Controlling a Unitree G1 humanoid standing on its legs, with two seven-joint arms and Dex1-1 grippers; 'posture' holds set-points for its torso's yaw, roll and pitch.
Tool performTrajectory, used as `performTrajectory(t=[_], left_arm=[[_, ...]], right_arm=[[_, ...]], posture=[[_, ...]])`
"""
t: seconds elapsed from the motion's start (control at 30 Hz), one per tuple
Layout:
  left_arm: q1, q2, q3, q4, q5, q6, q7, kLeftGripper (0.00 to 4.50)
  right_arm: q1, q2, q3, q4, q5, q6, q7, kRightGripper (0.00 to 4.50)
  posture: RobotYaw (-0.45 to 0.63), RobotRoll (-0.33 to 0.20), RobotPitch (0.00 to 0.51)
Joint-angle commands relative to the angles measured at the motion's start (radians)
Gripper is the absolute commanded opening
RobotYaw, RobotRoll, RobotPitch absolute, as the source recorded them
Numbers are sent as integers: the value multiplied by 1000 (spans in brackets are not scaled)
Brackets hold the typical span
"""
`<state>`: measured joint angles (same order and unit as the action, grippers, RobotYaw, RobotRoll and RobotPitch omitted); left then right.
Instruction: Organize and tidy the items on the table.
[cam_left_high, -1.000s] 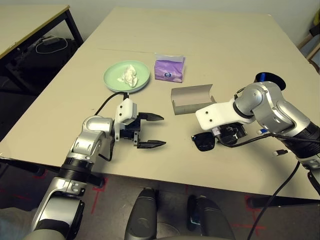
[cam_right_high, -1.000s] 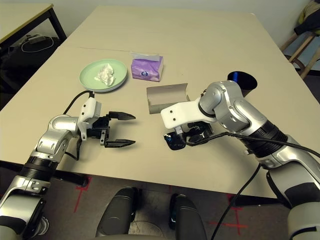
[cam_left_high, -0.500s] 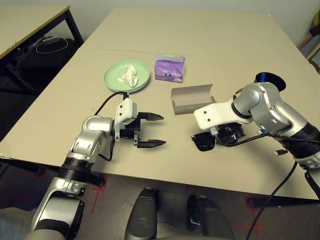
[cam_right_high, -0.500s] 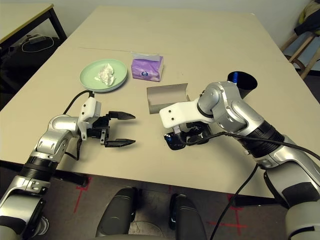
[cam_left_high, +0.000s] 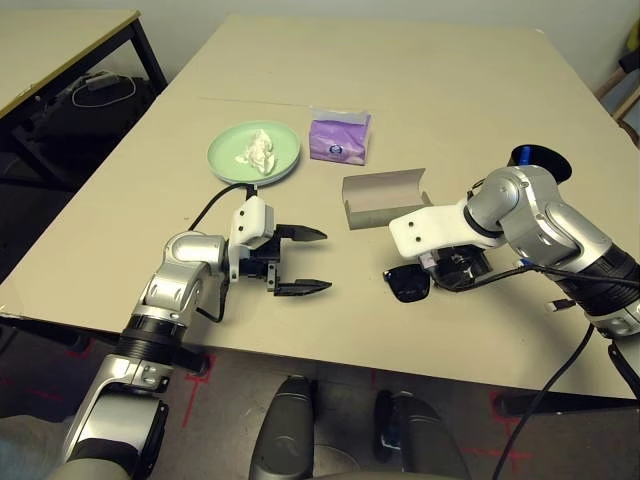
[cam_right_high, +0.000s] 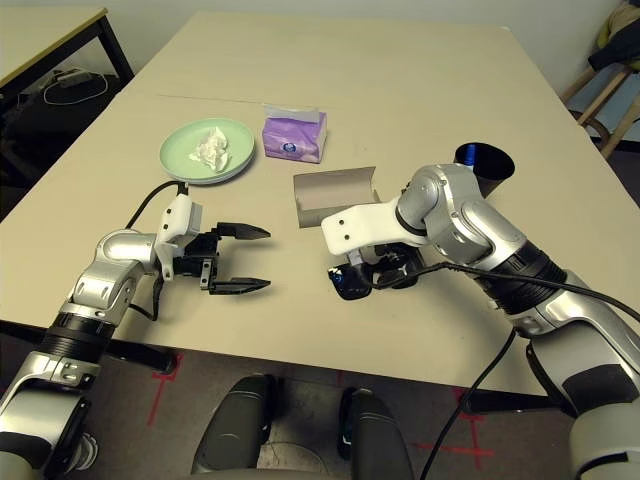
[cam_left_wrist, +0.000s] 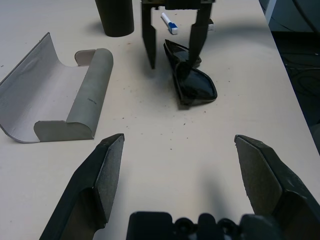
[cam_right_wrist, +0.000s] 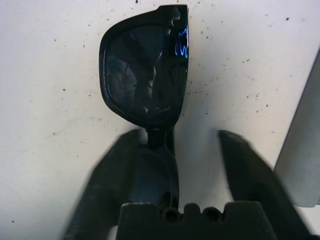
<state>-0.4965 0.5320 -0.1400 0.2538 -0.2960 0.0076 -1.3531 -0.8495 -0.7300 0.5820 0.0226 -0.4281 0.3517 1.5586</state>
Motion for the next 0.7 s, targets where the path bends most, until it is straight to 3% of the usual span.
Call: performTrajectory(t=[0.03, 0.17, 0.43, 0.7], left_arm=[[11, 10, -7, -12, 6, 0, -4, 4500], [10, 11, -6, -11, 6, 0, -3, 4500], [9, 13, -5, -9, 7, 0, -2, 4500], [5, 18, 0, -7, 7, -3, 3, 4500]], right_arm=[[10, 0, 18, 20, -9, -12, -3, 1942], [9, 3, 17, 32, -11, -19, -5, 381], [3, -2, 3, 28, -4, -27, -5, 353], [-87, -27, -82, 22, 37, -41, -24, 353]], posture=[[276, 0, 139], [276, 0, 139], [275, 0, 132], [266, 0, 118]])
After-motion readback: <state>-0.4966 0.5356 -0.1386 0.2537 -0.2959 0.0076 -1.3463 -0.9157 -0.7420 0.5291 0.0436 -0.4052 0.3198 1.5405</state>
